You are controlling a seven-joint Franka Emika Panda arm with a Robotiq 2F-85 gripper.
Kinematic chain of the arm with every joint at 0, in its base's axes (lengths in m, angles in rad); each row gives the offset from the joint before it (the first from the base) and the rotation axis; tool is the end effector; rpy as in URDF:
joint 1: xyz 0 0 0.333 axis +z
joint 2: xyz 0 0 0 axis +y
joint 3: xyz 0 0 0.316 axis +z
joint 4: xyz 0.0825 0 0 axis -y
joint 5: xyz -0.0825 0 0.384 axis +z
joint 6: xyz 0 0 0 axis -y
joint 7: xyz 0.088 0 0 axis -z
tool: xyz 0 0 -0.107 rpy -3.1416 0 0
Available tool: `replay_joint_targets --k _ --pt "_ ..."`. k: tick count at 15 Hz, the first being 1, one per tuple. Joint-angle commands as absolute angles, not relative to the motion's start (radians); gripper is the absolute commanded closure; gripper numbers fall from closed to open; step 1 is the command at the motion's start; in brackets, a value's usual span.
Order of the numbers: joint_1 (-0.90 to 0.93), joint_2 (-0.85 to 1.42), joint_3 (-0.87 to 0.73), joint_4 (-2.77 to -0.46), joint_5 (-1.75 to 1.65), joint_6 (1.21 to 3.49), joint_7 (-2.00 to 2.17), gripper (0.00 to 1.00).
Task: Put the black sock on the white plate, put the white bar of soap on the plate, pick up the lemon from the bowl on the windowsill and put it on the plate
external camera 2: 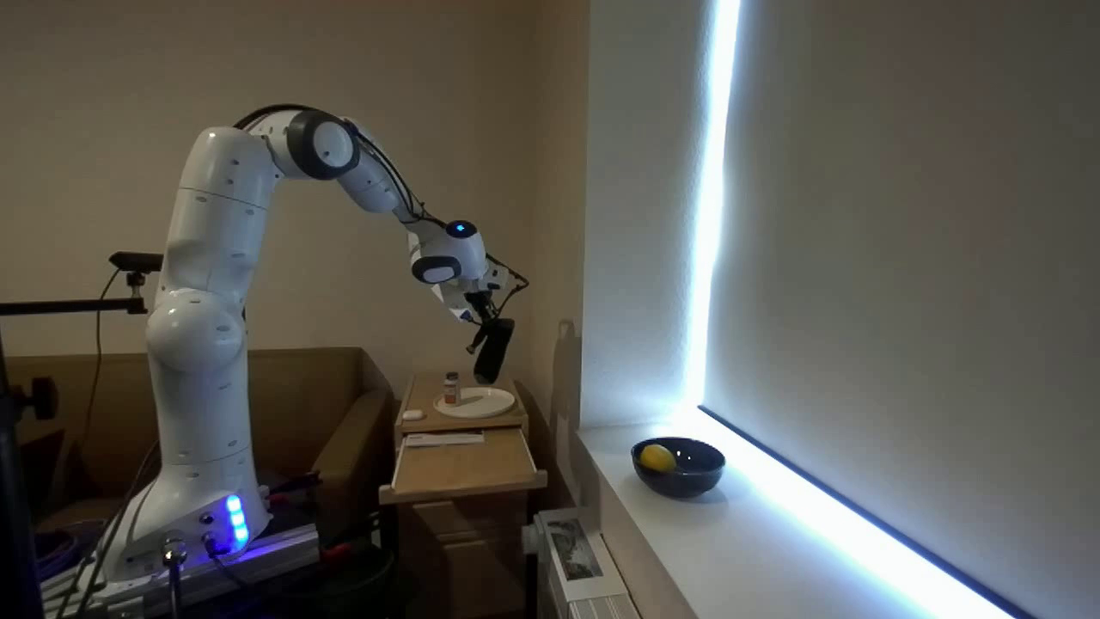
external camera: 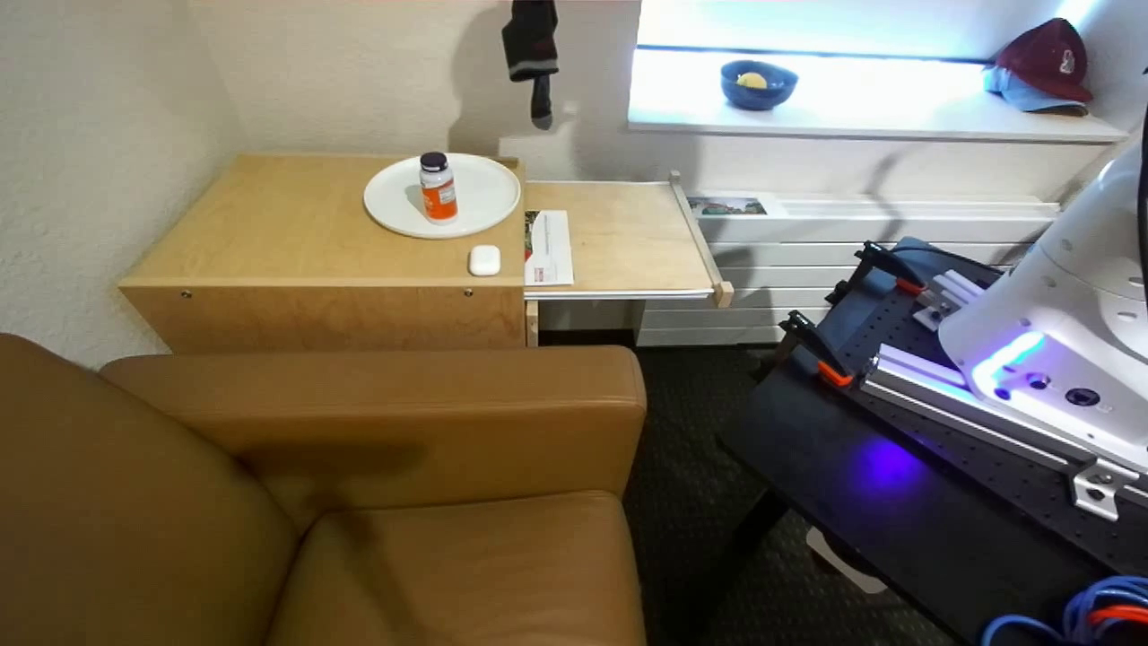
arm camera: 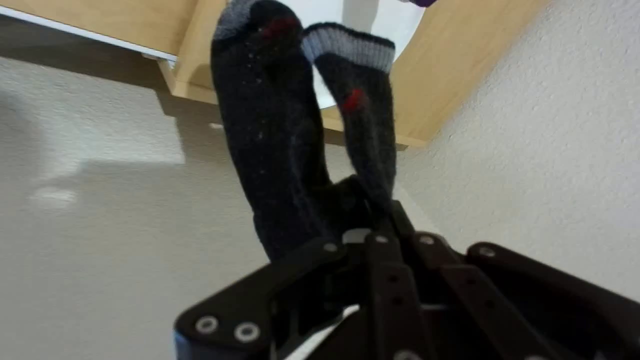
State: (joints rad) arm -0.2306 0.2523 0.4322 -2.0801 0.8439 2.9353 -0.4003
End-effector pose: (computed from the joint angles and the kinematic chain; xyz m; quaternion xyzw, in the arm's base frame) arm 0.6100 0.0641 0.3677 -0.9268 0.1050 -0.2862 0.2194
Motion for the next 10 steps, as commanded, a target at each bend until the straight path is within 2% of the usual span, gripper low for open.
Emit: replay_joint_targets --k 1,6,10 --pt "-0.2 0.292 0.43 -2.047 0.795 2.964 -0.369 0.97" --pt "-0.151 0.384 0.4 -1.984 0.742 2.998 -0.327 0.99" --pt "-0.119 0.558 0.454 -1.835 0.755 3.122 -0.376 0.99"
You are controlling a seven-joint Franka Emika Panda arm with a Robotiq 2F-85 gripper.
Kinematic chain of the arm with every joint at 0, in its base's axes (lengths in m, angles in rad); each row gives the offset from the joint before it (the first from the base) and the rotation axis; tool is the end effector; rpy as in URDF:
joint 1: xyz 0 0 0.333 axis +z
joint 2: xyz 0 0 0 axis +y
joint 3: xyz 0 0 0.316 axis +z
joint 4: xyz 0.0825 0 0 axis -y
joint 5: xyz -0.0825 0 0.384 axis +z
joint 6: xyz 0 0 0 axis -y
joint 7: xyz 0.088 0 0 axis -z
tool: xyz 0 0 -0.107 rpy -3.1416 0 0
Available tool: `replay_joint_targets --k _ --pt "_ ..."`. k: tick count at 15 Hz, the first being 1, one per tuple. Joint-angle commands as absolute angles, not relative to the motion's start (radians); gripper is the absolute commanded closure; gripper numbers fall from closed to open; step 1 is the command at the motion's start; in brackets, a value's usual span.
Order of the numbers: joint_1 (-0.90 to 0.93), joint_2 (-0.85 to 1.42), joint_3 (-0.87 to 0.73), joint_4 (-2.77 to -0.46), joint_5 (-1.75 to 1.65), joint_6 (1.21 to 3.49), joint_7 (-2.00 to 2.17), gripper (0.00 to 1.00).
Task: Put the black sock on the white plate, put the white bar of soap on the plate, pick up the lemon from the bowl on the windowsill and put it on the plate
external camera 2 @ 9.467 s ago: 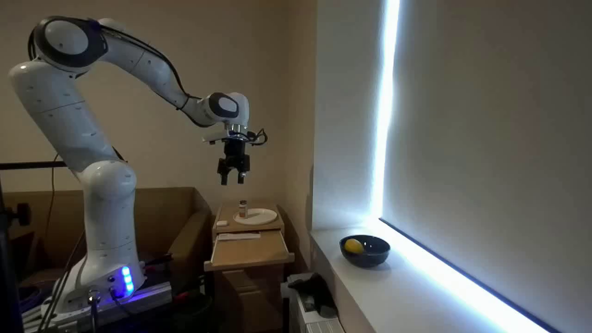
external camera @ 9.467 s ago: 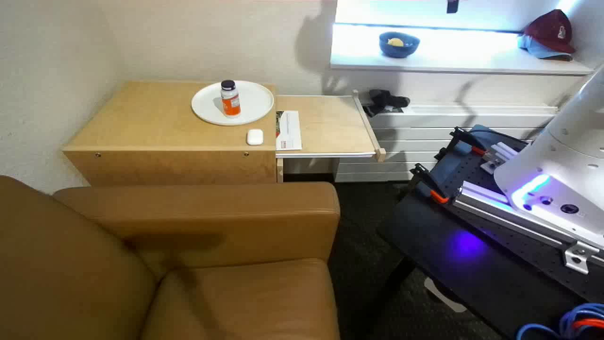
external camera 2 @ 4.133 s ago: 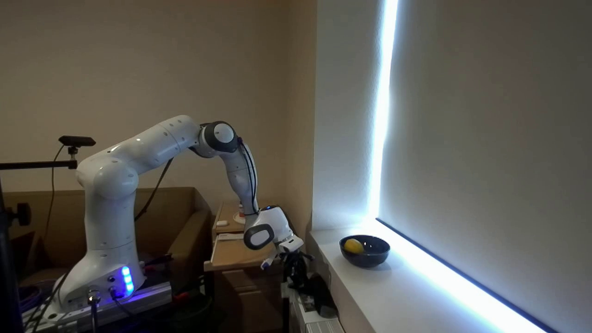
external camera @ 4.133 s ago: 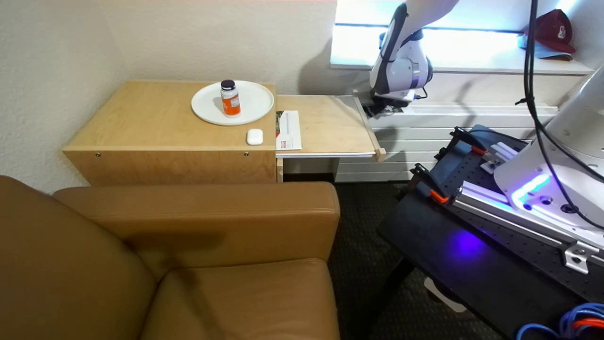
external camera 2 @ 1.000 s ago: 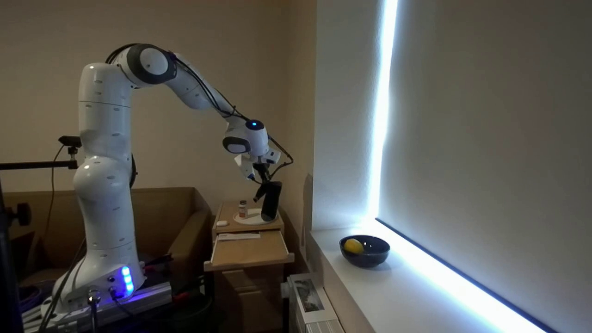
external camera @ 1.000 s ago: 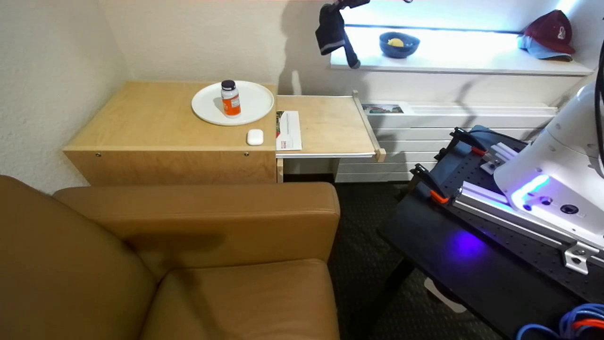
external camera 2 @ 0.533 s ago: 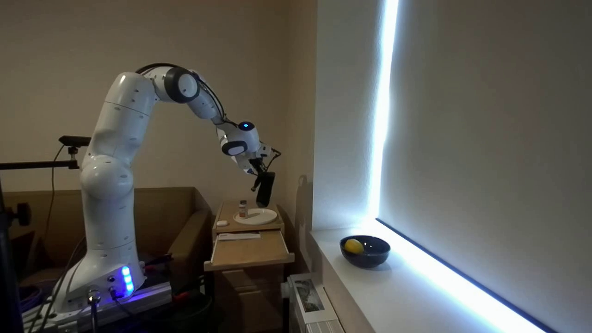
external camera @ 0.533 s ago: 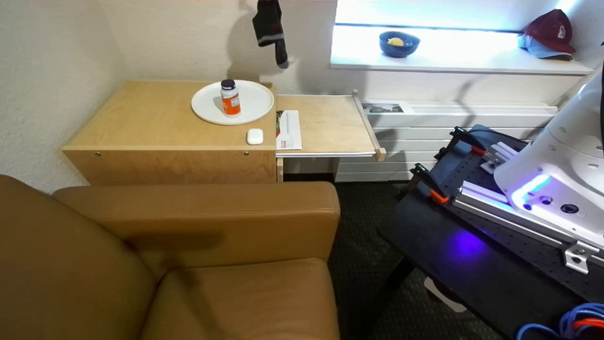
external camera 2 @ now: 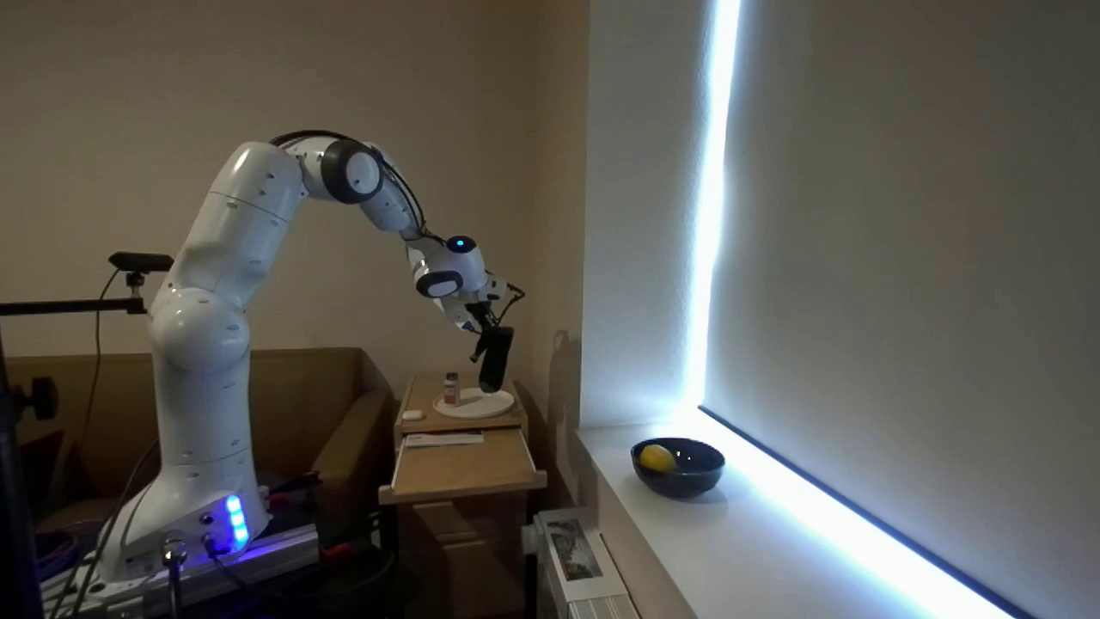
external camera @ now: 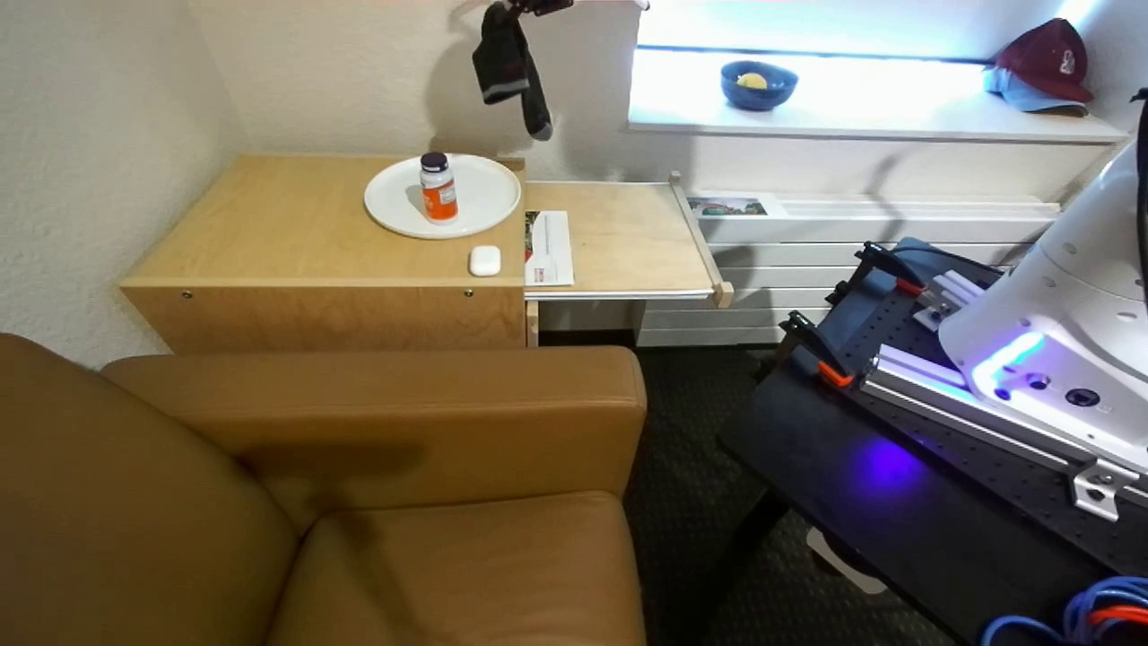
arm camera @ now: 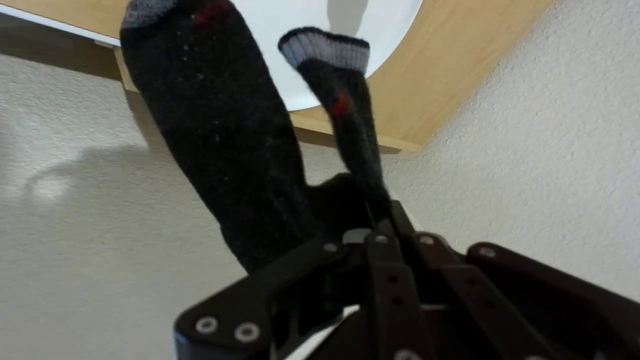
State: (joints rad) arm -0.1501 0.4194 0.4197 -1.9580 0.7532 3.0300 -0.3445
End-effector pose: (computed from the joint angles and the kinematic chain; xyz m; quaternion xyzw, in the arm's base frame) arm 0.6437 0.1012 0.3347 -0.9252 0.0941 -0.2960 0.2181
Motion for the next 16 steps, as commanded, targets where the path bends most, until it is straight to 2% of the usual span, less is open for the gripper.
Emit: replay_joint_targets --k 1,4,8,9,14,16 --pt "-0.104 0.604 0.466 -1.796 0.749 3.165 -0.381 0.99" --pt "-0.062 0.753 0.516 -1.659 0.714 3.263 -0.411 0.99" --pt "0.011 0.908 0.506 -1.513 0.593 3.341 -0.437 0.99" --pt "-0.01 0.83 0.506 -1.609 0.621 3.306 -0.401 0.97" --pt "0.017 0.922 0.495 -1.511 0.583 3.335 -0.423 0.99" --pt "0.01 0.997 0.547 -1.432 0.531 3.37 -0.447 0.99"
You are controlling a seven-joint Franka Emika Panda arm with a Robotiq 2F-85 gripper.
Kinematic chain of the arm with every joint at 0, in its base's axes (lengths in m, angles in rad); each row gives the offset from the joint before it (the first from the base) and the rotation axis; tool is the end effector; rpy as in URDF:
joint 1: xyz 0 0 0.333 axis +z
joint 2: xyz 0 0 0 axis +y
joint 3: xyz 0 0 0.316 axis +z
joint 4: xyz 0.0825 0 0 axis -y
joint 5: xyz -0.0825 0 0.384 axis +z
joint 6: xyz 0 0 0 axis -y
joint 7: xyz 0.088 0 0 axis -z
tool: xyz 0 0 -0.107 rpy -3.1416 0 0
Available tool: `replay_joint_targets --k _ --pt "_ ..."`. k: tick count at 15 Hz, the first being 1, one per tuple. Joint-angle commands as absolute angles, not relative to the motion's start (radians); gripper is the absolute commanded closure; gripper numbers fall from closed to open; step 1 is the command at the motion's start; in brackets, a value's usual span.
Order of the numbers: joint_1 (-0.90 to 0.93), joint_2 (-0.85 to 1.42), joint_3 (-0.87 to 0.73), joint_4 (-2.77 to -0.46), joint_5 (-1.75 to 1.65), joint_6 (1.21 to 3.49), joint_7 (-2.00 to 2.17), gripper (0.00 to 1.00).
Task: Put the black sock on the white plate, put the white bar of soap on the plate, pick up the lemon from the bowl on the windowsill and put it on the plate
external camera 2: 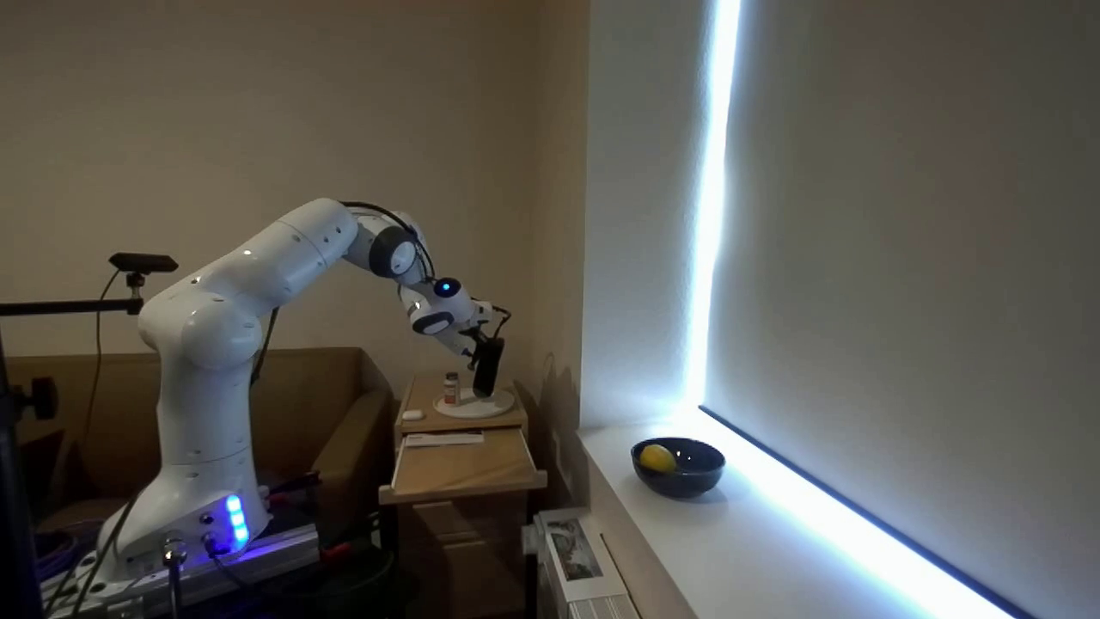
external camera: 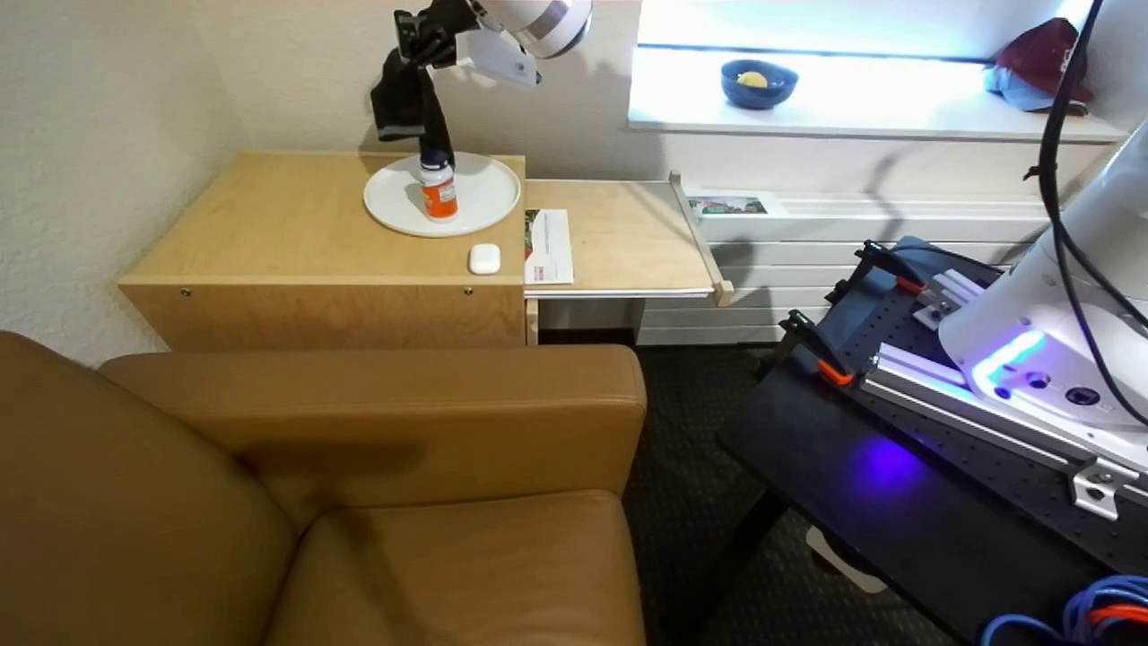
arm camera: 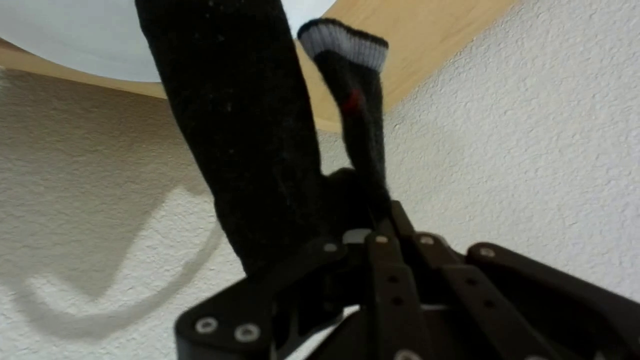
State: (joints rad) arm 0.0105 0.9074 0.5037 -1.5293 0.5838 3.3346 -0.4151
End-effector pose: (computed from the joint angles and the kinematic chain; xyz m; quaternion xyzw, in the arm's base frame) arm 0.7099 0.2199 0.2453 -0.8907 0.0314 -0.3909 0.2299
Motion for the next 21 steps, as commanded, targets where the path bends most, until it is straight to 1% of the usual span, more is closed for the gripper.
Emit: replay_joint_targets --k 1,5,7,8,9,12,15,18,21 --pt "0.007 1.022 0.567 -1.405 0.503 3.376 -0.448 0.99" --pt "0.038 1.112 0.562 -1.31 0.406 3.364 -0.444 0.99" --pt "0.089 1.111 0.459 -1.297 0.446 3.33 -0.4 0.99" --pt "0.117 1.097 0.369 -1.32 0.332 3.31 -0.212 0.99" --pt "0.143 1.086 0.308 -1.327 0.338 3.293 -0.161 0.99" --pt "0.184 1.077 0.21 -1.323 0.296 3.219 -0.002 0.99" --pt "0.193 1.049 0.196 -1.316 0.272 3.123 0.084 0.99" --pt "0.181 1.019 0.23 -1.303 0.268 2.988 0.131 0.99" --pt "0.213 0.987 0.171 -1.3 0.275 2.839 0.228 0.99"
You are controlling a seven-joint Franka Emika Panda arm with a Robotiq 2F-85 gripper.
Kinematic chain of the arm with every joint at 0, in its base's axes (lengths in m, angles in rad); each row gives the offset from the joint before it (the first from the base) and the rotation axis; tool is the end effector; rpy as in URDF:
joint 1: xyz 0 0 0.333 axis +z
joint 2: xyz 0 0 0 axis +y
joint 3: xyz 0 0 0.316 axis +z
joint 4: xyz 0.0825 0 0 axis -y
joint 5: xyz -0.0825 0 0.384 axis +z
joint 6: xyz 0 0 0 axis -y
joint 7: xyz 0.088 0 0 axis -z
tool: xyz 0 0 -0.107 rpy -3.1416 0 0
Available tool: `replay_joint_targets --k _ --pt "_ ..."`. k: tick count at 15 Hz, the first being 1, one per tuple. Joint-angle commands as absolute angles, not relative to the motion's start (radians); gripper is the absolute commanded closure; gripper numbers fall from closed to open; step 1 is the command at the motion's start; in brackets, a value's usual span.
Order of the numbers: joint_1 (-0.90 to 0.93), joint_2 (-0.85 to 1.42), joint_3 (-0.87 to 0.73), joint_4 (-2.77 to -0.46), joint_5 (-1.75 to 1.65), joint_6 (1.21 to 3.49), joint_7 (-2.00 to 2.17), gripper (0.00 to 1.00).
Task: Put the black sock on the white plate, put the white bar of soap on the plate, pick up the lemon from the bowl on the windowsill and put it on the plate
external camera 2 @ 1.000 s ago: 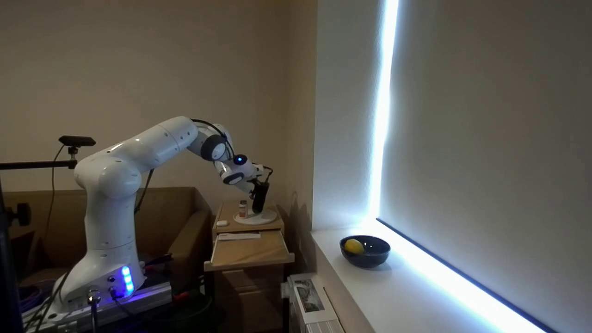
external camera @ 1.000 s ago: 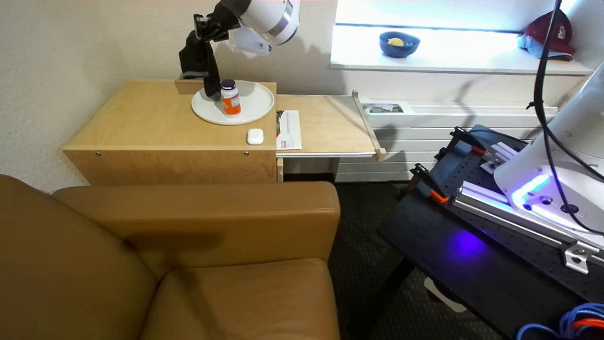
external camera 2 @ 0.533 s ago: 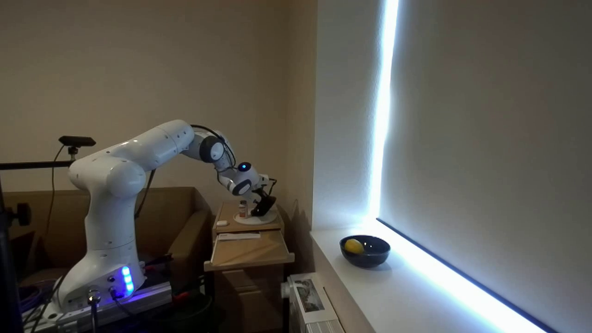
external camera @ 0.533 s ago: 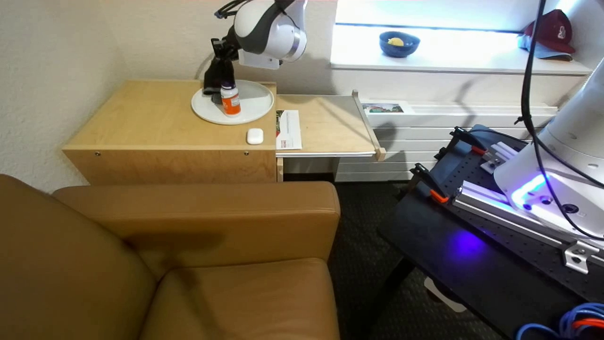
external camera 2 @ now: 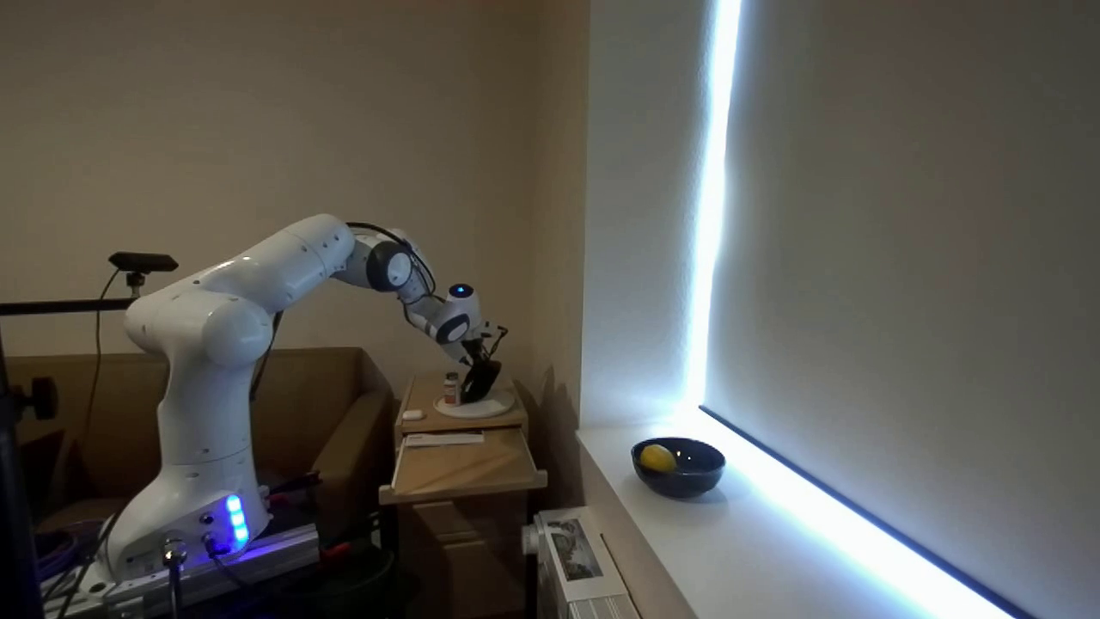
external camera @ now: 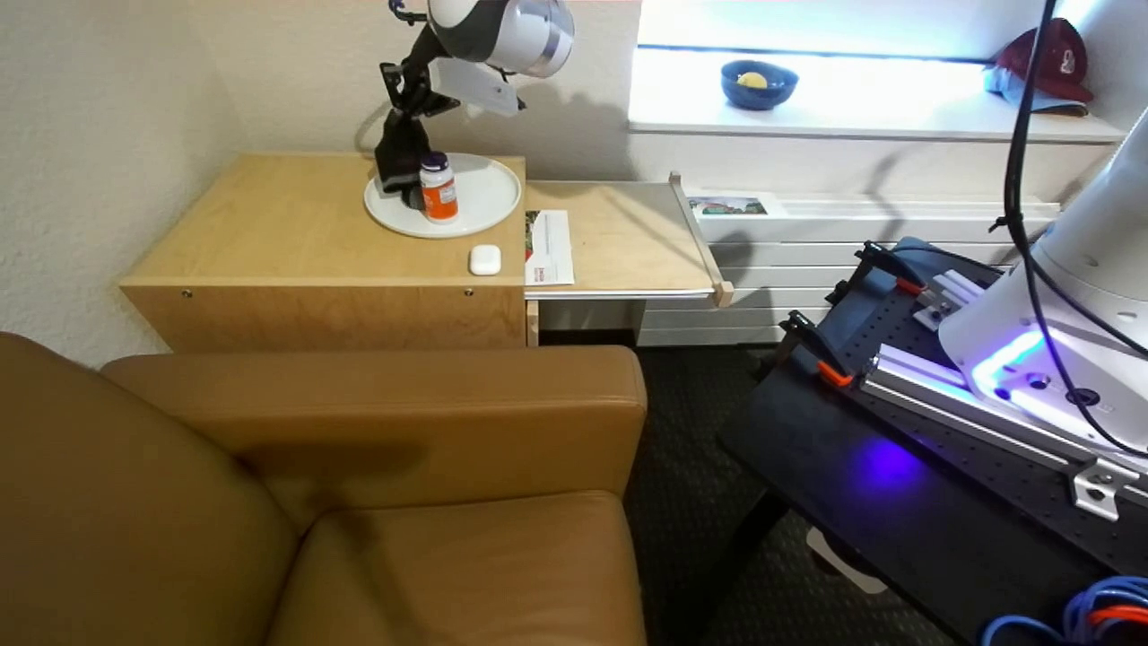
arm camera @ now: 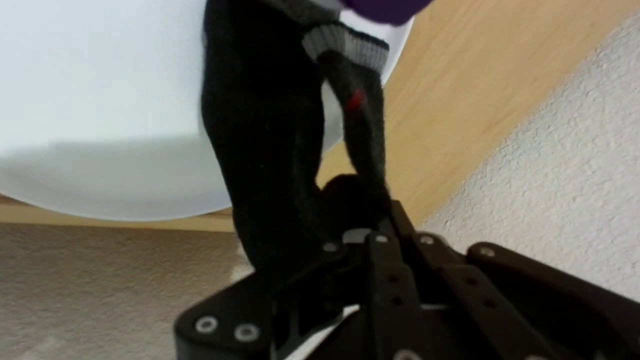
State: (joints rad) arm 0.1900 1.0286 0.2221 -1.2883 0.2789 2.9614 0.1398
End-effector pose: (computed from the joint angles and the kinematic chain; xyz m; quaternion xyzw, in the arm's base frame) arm 0.7470 0.2433 0.1983 -0.9363 0.0737 -0.2638 0.2199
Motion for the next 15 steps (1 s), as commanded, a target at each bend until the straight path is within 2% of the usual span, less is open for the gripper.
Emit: replay_joint_targets --k 1,2,3,4,6,7,12,15 --pt "0.211 0.984 0.169 -1.294 0.272 2.8 0.243 0.99" --pt "0.22 0.981 0.152 -1.289 0.268 2.775 0.267 0.99" --pt "0.226 0.975 0.138 -1.289 0.266 2.749 0.289 0.92" --pt "0.236 0.978 0.12 -1.281 0.263 2.747 0.313 0.71" --pt "0.245 0.975 0.098 -1.274 0.261 2.721 0.351 0.67" --pt "0.249 0.971 0.087 -1.275 0.261 2.708 0.37 0.61" --pt "0.249 0.912 0.052 -1.289 0.25 2.581 0.424 0.25" --pt "0.207 0.781 0.071 -1.364 0.265 2.47 0.404 0.05"
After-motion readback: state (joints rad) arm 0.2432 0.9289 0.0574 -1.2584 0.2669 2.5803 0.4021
